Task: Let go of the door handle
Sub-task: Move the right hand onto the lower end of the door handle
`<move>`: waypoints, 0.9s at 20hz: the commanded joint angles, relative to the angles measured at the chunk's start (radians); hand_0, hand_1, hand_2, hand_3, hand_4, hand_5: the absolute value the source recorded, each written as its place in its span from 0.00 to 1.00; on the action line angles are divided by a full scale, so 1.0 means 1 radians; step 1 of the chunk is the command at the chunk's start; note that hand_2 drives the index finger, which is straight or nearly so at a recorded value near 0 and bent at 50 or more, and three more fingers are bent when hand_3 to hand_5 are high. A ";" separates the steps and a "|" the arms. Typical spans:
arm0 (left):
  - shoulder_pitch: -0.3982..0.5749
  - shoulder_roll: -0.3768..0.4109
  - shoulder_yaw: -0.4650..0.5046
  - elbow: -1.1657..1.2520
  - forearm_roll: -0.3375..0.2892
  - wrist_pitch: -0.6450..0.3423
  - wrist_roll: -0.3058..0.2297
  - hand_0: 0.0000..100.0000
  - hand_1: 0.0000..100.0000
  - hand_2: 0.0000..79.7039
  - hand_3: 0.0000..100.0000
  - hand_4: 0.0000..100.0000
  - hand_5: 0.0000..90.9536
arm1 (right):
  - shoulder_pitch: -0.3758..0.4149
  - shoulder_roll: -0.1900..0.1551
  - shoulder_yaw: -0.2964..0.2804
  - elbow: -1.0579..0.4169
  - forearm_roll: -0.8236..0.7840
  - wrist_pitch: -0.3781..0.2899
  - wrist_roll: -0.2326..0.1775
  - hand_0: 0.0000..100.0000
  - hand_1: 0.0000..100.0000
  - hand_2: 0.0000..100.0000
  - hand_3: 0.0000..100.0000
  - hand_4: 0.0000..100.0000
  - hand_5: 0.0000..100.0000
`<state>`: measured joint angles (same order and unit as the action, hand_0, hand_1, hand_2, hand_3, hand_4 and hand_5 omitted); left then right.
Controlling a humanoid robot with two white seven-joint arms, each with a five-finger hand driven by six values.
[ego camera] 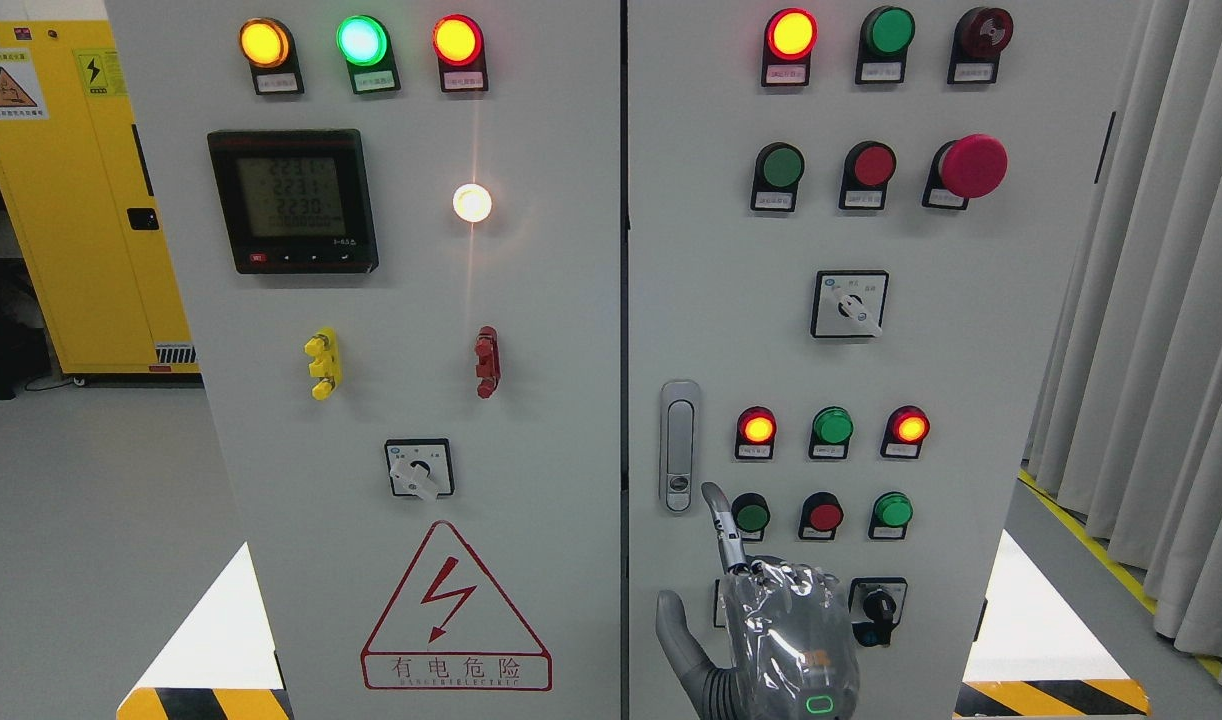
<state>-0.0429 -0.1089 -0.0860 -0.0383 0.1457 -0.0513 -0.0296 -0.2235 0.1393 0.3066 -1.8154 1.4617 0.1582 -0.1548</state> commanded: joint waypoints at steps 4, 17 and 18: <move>0.000 0.000 0.000 0.000 0.000 0.001 0.000 0.12 0.56 0.00 0.00 0.00 0.00 | -0.027 0.002 0.000 0.091 0.012 0.006 0.000 0.56 0.43 0.00 1.00 1.00 1.00; 0.000 0.000 0.000 0.000 0.000 0.001 0.000 0.12 0.56 0.00 0.00 0.00 0.00 | -0.046 0.002 0.023 0.084 0.012 0.006 -0.005 0.57 0.42 0.00 1.00 1.00 1.00; 0.000 0.000 0.000 0.000 0.000 0.001 0.000 0.12 0.56 0.00 0.00 0.00 0.00 | -0.046 0.003 0.025 0.084 0.012 0.006 -0.006 0.57 0.42 0.00 1.00 1.00 1.00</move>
<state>-0.0430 -0.1089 -0.0859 -0.0383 0.1457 -0.0513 -0.0296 -0.2613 0.1407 0.3153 -1.7462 1.4738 0.1639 -0.1583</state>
